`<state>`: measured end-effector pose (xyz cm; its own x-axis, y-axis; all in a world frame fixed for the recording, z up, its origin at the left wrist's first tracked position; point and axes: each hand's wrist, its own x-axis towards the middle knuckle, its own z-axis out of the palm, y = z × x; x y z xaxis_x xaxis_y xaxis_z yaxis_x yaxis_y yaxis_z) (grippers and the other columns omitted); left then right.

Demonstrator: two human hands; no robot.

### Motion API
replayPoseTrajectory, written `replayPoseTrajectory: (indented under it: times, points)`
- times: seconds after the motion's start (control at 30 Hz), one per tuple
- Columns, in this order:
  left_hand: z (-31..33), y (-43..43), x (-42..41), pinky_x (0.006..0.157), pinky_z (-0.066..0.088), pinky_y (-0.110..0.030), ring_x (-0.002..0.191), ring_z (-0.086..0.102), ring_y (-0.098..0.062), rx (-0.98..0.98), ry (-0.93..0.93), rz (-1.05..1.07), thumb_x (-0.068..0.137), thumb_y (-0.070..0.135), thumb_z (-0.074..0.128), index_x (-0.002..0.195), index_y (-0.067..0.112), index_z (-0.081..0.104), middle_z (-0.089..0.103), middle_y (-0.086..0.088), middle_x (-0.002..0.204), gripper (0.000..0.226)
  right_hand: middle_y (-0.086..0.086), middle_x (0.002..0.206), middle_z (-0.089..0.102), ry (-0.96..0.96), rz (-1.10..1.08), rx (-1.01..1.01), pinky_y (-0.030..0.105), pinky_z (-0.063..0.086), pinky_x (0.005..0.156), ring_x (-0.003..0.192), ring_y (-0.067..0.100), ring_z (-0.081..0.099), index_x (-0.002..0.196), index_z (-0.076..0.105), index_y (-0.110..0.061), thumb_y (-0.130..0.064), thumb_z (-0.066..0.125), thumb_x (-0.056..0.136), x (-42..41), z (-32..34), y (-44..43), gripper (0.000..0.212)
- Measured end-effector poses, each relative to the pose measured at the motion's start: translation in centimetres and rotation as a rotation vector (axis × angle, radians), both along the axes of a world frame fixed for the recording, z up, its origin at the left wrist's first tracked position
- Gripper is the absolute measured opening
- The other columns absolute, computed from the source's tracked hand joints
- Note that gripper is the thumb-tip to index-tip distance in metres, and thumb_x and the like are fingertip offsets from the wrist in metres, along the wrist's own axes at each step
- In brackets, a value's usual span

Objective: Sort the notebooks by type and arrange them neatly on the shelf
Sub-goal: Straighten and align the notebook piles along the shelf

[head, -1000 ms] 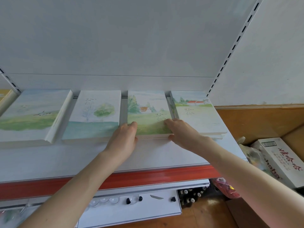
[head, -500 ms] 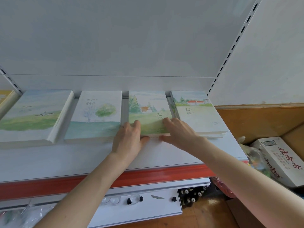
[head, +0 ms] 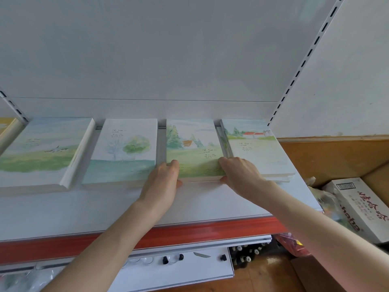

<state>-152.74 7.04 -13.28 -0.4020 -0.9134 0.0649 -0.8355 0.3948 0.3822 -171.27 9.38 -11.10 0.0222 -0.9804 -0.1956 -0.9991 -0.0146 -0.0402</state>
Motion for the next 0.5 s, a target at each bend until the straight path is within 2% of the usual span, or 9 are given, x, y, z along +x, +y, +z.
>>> replayPoseTrajectory:
  times: [0.07, 0.2, 0.3, 0.37, 0.43, 0.5]
  points:
    - [-0.07, 0.02, -0.05, 0.060, 0.026, -0.025, 0.068, 0.036, -0.015, -0.018, -0.008, 0.003, 0.092, 0.011, 0.055, 0.083, 0.011, 0.036, 0.037, 0.002, 0.071, 0.021, -0.004, 0.071, 0.044, 0.005, 0.012, 0.004, 0.030, 0.032, 0.064, 0.088, 0.028, 0.057, 0.096, 0.046, -0.010, -0.008, 0.052, 0.091, -0.12, -0.08, -0.02, 0.008]
    - [-0.39, -0.07, -0.14, 0.051, 0.021, -0.024, 0.061, 0.029, -0.009, -0.013, 0.004, 0.020, 0.092, 0.007, 0.052, 0.079, 0.011, 0.036, 0.027, 0.007, 0.066, 0.022, -0.003, 0.071, 0.045, -0.006, 0.023, -0.009, 0.030, 0.029, 0.064, 0.086, 0.030, 0.054, 0.106, 0.048, -0.008, -0.011, 0.051, 0.092, -0.38, -0.13, 0.09, 0.015]
    - [-0.44, -0.17, -0.07, 0.056, 0.023, -0.025, 0.063, 0.032, -0.012, -0.001, 0.008, 0.023, 0.091, 0.008, 0.056, 0.079, 0.010, 0.036, 0.029, 0.005, 0.067, 0.023, -0.006, 0.063, 0.038, 0.003, 0.017, -0.011, 0.030, 0.029, 0.063, 0.089, 0.030, 0.056, 0.105, 0.048, -0.009, -0.010, 0.051, 0.092, -0.41, -0.24, 0.12, 0.013]
    - [-0.38, -0.23, -0.03, 0.059, 0.025, -0.026, 0.065, 0.034, -0.015, 0.001, 0.013, 0.014, 0.090, 0.010, 0.057, 0.079, 0.010, 0.036, 0.029, 0.005, 0.066, 0.024, -0.010, 0.059, 0.029, 0.021, 0.023, -0.019, 0.030, 0.029, 0.063, 0.081, 0.030, 0.052, 0.100, 0.045, -0.011, -0.008, 0.050, 0.092, -0.35, -0.36, 0.05, 0.010]
    - [-0.37, -0.22, -0.02, 0.060, 0.026, -0.027, 0.067, 0.037, -0.017, -0.002, 0.015, 0.006, 0.090, 0.011, 0.058, 0.080, 0.009, 0.037, 0.029, 0.004, 0.065, 0.024, -0.010, 0.059, 0.028, 0.025, 0.020, -0.031, 0.030, 0.029, 0.062, 0.074, 0.025, 0.043, 0.097, 0.042, -0.013, -0.006, 0.050, 0.092, -0.27, -0.48, 0.07, 0.012]
    - [-0.37, -0.24, 0.03, 0.060, 0.027, -0.026, 0.067, 0.037, -0.017, -0.009, 0.012, -0.004, 0.091, 0.010, 0.057, 0.081, 0.010, 0.037, 0.032, 0.004, 0.067, 0.022, -0.010, 0.058, 0.029, 0.018, 0.009, -0.040, 0.029, 0.028, 0.062, 0.073, 0.025, 0.043, 0.097, 0.042, -0.013, -0.005, 0.049, 0.091, -0.29, -0.63, 0.04, 0.013]
